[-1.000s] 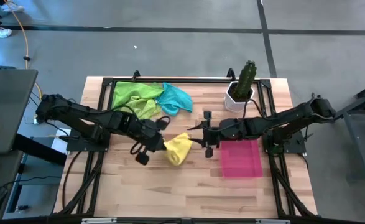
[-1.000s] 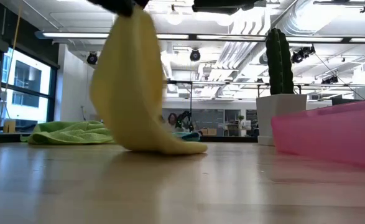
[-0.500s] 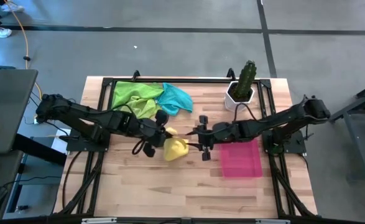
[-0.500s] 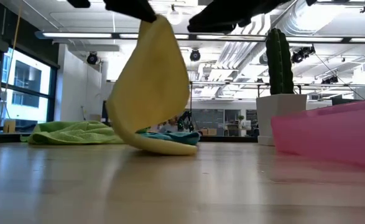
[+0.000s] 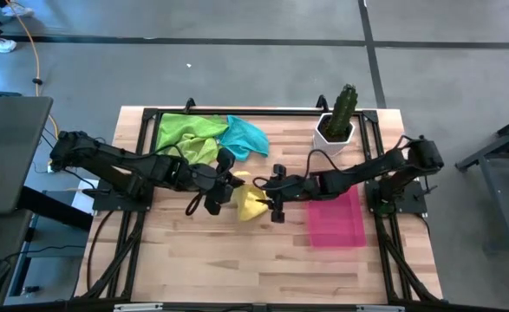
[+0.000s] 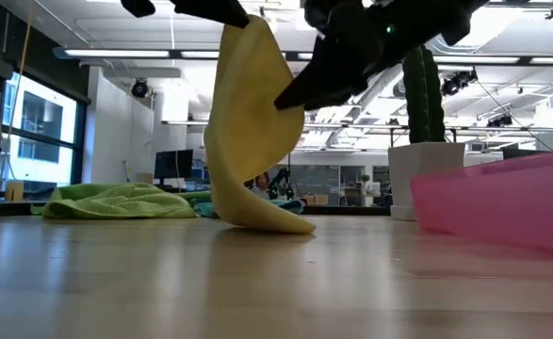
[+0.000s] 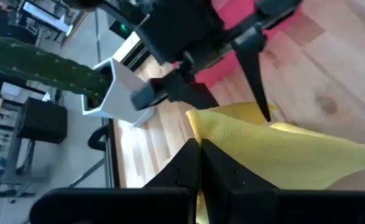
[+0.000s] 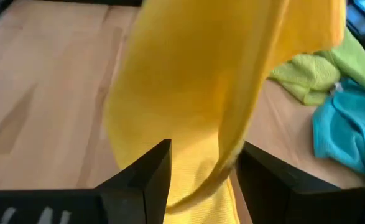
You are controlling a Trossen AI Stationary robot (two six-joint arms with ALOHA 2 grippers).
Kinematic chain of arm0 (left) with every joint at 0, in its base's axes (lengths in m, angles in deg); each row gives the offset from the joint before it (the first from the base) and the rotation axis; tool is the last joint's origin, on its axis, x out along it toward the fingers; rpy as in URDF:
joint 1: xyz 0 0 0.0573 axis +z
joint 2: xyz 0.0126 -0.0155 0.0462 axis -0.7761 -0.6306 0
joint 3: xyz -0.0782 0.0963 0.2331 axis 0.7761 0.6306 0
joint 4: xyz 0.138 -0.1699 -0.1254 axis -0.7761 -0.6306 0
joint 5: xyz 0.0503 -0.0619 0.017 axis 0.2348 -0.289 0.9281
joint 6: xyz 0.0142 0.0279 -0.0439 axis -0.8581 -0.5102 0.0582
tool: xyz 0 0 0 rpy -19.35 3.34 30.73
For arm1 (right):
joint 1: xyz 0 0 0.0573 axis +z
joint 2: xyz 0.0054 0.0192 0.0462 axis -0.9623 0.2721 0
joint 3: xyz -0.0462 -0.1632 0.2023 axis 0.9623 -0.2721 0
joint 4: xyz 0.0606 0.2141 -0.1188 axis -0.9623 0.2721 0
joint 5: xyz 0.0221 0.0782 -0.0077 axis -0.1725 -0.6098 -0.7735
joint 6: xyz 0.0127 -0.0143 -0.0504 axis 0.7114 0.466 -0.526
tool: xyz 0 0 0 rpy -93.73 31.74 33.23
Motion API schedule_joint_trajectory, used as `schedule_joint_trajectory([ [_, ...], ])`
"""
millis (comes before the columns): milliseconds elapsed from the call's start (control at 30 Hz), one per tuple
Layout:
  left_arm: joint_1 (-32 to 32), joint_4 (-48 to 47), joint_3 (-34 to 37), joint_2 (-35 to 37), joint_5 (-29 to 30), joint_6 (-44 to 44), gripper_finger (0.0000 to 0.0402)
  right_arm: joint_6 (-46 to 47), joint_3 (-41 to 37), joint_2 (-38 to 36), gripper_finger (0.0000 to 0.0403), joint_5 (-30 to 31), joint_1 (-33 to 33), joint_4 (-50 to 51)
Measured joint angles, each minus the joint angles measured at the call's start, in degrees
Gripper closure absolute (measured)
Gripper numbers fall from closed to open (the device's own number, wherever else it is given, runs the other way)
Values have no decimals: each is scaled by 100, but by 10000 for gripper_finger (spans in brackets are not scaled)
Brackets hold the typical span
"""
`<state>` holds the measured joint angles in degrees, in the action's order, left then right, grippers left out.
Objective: Roll microfiber towels into tight, uniform cylinder then place into a basket
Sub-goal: Fold the yellow microfiber towel
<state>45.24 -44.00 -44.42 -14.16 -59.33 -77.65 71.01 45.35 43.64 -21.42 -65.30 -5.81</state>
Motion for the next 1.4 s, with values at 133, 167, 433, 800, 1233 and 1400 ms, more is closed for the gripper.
schedule_joint_trajectory([
  [133, 2, -2, 0, 0, 20, -4, 401, 161, 0, 91, 238, 167, -35, 45],
  [167, 2, -2, -1, 0, 41, -8, 401, 219, 0, 93, 238, 172, -36, 75],
  [433, 2, -7, -1, 0, 314, -11, 401, 470, 0, 93, 249, 201, -31, 172],
  [800, 2, -12, -1, 2, 403, 368, 401, 444, 0, 77, 389, 566, -31, 435],
  [1233, 11, -39, 7, -28, 365, 3106, 401, -81, 0, -1612, 402, 1258, -29, 1308],
  [1400, 13, 46, 4, -206, -128, 4019, 400, -90, 4, -2250, 402, 1262, -19, 1377],
])
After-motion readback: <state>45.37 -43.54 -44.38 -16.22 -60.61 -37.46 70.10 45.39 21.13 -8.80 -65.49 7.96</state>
